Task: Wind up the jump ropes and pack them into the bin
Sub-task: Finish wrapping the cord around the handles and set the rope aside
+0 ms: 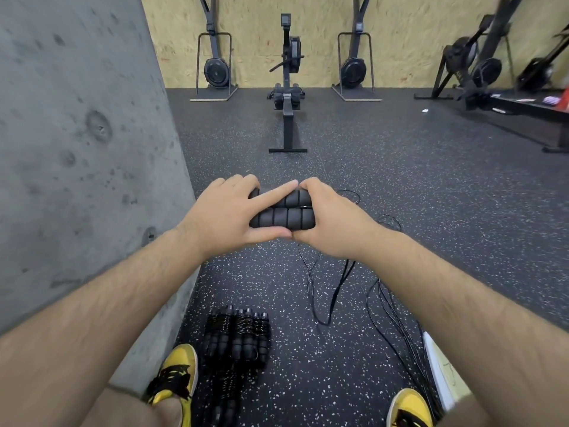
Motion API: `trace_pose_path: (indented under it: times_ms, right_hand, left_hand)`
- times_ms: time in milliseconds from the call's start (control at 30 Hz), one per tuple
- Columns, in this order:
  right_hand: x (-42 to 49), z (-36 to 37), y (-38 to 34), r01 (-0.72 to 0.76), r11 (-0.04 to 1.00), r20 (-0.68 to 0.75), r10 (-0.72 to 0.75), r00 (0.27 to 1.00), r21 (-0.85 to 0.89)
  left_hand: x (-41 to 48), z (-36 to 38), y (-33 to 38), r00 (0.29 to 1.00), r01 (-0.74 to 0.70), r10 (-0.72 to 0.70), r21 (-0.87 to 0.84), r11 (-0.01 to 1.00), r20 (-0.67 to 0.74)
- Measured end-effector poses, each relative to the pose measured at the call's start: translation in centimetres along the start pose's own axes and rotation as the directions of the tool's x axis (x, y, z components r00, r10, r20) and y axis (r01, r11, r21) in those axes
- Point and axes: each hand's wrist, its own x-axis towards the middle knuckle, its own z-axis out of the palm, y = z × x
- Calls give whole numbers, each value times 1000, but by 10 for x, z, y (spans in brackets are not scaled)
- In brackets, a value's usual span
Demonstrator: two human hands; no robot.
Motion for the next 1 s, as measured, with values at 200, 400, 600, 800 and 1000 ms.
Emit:
trace_pose_path:
  times_ms: [200, 400, 600, 800, 1000]
  right_hand:
    - [-2, -26, 5, -86, 996, 102, 88, 991, -23]
    - [-4, -40, 3, 109, 937, -25, -124, 992, -332]
    - [6, -43, 19, 228, 926, -102, -269, 958, -301]
    - [21, -45, 31, 213, 947, -154, -179, 972, 241]
    - [24, -4, 33, -69, 645, 120, -35, 992, 761]
  left_hand:
    - [-4, 0, -15, 999, -30, 28, 59, 998, 32]
    - [-5, 0, -14, 999, -18, 17, 16, 1000, 38]
    - [-4, -3, -12, 993, -103, 107, -75, 992, 41]
    - [-5, -21, 0, 994, -86, 98, -200, 976, 48]
    - [-6, -31, 10, 998, 52, -44, -250, 967, 34]
